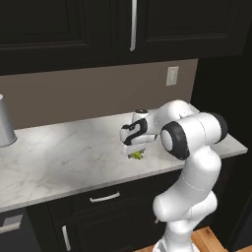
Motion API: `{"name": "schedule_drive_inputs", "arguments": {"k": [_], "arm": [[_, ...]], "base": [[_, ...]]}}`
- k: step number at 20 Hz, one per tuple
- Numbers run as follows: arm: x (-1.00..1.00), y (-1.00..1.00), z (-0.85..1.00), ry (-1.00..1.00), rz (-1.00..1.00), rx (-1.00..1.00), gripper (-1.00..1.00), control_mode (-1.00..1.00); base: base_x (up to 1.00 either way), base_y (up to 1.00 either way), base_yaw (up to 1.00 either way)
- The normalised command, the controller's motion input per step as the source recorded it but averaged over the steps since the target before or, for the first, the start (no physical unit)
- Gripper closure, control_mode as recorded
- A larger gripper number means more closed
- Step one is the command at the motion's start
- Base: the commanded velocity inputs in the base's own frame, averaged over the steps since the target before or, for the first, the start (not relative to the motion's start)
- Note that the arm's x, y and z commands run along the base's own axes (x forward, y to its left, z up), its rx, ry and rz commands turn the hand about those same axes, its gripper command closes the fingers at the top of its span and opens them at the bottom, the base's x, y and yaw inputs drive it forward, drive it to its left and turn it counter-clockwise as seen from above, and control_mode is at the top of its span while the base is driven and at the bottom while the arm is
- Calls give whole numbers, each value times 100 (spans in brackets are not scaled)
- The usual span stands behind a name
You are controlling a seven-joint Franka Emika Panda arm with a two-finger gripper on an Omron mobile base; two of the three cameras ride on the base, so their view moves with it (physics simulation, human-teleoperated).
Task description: Place the lemon wedge and broccoli inside the fridge drawer. Close the drawer after placing the vegetables.
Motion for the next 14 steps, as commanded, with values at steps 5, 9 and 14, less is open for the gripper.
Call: {"name": "schedule_drive_inputs", "arguments": {"k": [5, 9, 14], "arm": [[-41, 8, -28, -4, 1, 0, 100, -100], [-71, 0, 52, -21, 0, 0, 100, -100], [-84, -6, 100, -18, 0, 0, 100, -100]], "base": [[0, 0, 0], [0, 0, 0], [0, 0, 0]]}}
